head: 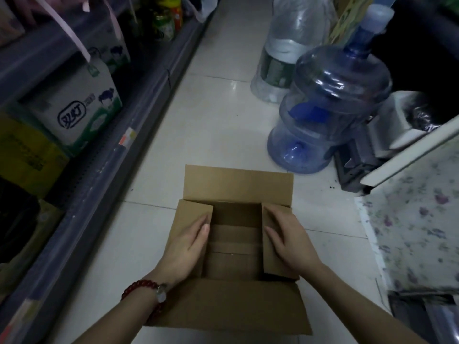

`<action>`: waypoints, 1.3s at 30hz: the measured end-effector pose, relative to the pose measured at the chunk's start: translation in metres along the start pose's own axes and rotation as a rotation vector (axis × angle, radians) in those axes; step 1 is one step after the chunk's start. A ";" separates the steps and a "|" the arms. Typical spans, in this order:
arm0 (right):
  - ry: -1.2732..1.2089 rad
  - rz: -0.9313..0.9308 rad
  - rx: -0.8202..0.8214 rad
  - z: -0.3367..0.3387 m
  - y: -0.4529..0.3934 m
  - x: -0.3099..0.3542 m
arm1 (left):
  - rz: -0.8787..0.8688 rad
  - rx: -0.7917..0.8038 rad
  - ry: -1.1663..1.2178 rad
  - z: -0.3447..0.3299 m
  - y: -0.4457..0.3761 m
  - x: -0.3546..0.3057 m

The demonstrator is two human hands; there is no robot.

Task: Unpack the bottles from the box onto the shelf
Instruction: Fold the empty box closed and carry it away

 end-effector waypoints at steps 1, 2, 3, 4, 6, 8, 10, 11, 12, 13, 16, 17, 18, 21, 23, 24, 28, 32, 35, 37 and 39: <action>-0.018 0.010 -0.053 0.010 -0.008 -0.002 | -0.002 0.001 0.006 0.001 0.000 -0.001; -0.032 0.002 -0.104 0.022 -0.018 -0.006 | -0.002 0.004 0.010 0.002 -0.001 -0.002; -0.047 -0.020 -0.146 0.033 -0.028 -0.011 | 0.004 0.011 0.013 0.002 -0.001 -0.002; -0.068 -0.052 -0.173 0.043 -0.039 -0.018 | 0.018 0.020 0.016 0.002 -0.001 -0.001; -0.097 -0.095 -0.173 0.058 -0.059 -0.027 | 0.026 0.031 0.024 0.002 -0.001 -0.002; -0.117 -0.124 -0.109 0.063 -0.074 -0.034 | 0.024 0.027 0.027 0.001 -0.002 -0.003; -0.324 -0.196 -0.021 0.055 -0.082 -0.039 | 0.046 0.020 0.039 -0.001 -0.003 -0.002; -0.497 -0.265 0.027 0.048 -0.084 -0.040 | 0.057 0.019 0.047 -0.002 -0.003 -0.001; -0.643 -0.341 0.061 0.039 -0.084 -0.042 | 0.065 0.022 0.054 -0.003 -0.004 0.001; -0.718 -0.392 0.065 0.032 -0.084 -0.044 | 0.063 0.025 0.059 -0.005 -0.004 0.002; -0.600 -0.296 0.000 0.024 -0.077 -0.044 | 0.049 0.033 0.068 -0.008 -0.005 0.008; -0.510 -0.237 -0.024 0.022 -0.072 -0.043 | 0.029 0.032 0.065 -0.009 -0.005 0.008; -0.424 -0.187 -0.044 0.019 -0.067 -0.042 | 0.007 0.029 0.062 -0.010 -0.006 0.009; -0.267 -0.165 -0.101 0.006 -0.053 -0.042 | -0.023 0.035 0.040 -0.010 -0.006 0.007; -0.279 -0.202 -0.180 0.002 -0.052 -0.043 | -0.014 0.048 0.038 -0.010 -0.005 0.006; -0.328 -0.225 -0.215 0.002 -0.053 -0.044 | -0.005 0.053 0.048 -0.009 -0.005 0.007; -0.424 -0.263 -0.213 0.011 -0.060 -0.045 | 0.027 0.074 0.085 -0.007 -0.005 0.009; -0.307 -0.215 -0.180 0.021 -0.047 -0.045 | 0.039 0.100 0.101 -0.008 -0.005 0.014; -0.053 -0.131 -0.206 0.022 -0.032 -0.041 | 0.020 0.113 0.084 -0.009 -0.005 0.017; 0.118 -0.064 -0.216 0.021 -0.025 -0.038 | 0.004 0.100 0.094 -0.008 -0.003 0.014; 0.225 0.004 -0.247 0.022 -0.017 -0.035 | -0.031 0.079 0.106 -0.003 0.001 0.008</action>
Point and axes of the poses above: each hand's wrist, its own y-axis away from the middle knuckle, its own z-axis out of the back of the hand, x = y × z, the point moved 6 cm from there along -y, towards the middle knuckle, and after that the axes turned 1 degree about -z, right-handed, at the moved point
